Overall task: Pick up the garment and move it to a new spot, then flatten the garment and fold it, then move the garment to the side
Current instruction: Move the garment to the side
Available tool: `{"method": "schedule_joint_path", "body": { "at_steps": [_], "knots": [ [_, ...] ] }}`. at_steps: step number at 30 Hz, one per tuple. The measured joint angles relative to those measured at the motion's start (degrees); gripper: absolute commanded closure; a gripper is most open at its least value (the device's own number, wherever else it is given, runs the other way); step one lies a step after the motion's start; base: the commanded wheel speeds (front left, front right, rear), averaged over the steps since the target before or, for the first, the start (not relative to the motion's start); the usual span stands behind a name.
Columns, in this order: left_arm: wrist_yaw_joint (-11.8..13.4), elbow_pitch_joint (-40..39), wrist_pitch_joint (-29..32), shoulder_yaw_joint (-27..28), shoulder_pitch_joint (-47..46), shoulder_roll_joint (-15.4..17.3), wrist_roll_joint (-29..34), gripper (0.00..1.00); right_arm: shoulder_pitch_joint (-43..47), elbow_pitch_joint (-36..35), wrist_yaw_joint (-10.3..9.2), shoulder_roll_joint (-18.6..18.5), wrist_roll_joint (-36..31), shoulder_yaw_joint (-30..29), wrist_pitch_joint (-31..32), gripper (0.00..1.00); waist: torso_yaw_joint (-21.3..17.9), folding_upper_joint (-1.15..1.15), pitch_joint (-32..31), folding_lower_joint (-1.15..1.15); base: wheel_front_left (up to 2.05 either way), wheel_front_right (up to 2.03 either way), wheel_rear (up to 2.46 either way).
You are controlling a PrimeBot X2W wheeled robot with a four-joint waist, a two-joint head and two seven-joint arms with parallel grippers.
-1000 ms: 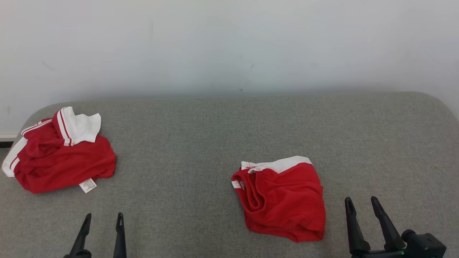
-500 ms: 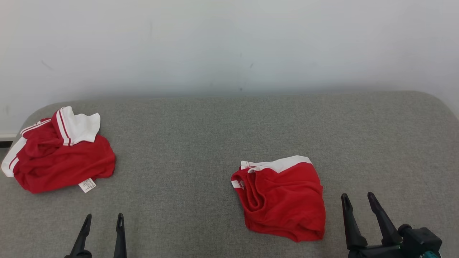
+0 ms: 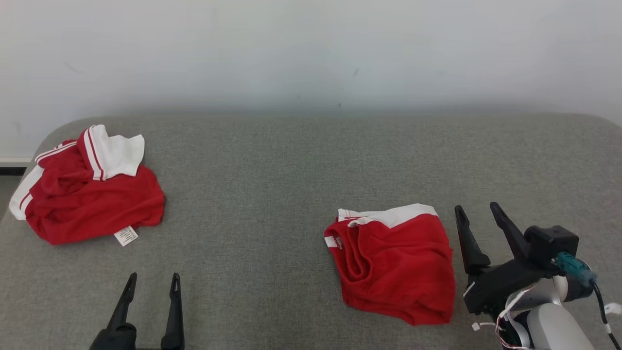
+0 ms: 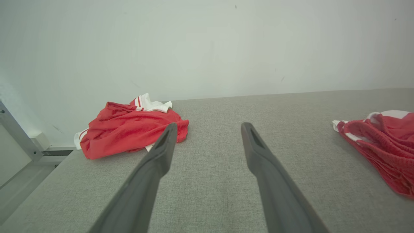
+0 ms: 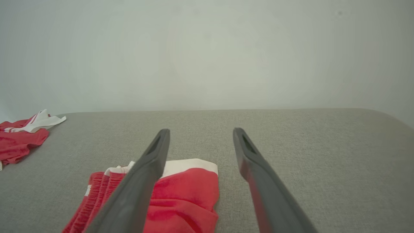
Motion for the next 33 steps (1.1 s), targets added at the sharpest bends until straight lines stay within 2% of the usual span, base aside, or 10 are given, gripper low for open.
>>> {"method": "schedule_joint_path", "body": {
  "at_steps": [11, 22, 23, 24, 25, 33],
  "knots": [
    [-0.2, 1.1, 0.0, -0.4, -1.9, -0.1, -0.3, 0.00, -5.4, 14.6, 0.00, 0.1, 0.2, -0.3, 5.6, 0.00, 2.6, 0.00, 2.9, 0.00, 0.00, 0.00, 0.00],
    [-0.3, 1.6, 0.0, -0.8, -3.6, 0.0, -0.3, 0.00, -8.4, 28.3, -0.01, 1.0, 1.2, 0.4, 3.5, 0.00, 4.3, 0.00, 4.5, -0.01, 0.00, 0.00, 0.00],
    [-0.3, 1.6, 0.0, -0.7, -3.6, 0.0, -0.3, 0.00, -8.8, 28.9, 0.00, 1.1, 1.5, 0.6, 3.0, 0.58, 4.4, 0.00, 4.6, -0.01, 0.00, 0.00, 0.00],
    [-0.2, 1.6, 0.0, -0.7, -3.6, 0.0, -0.3, 0.00, -9.1, 29.4, 0.00, 1.1, 1.8, 1.0, 2.6, 0.87, 4.5, 0.00, 4.7, -0.01, 0.00, 0.00, 0.00],
    [-0.2, 1.6, 0.0, -0.7, -3.6, 0.0, -0.3, 0.00, -9.4, 29.8, 0.00, 1.1, 2.0, 1.3, 2.3, 1.00, 4.5, 0.00, 4.9, -0.01, 0.00, 0.00, 0.00],
    [0.0, 1.4, 0.0, -0.5, -3.6, -0.3, -0.5, 0.00, -12.9, 32.2, 0.00, -1.1, 2.5, 4.5, 0.8, 1.00, 4.5, 0.00, 5.6, -0.01, 0.00, 0.00, 0.00]
  ]
}}
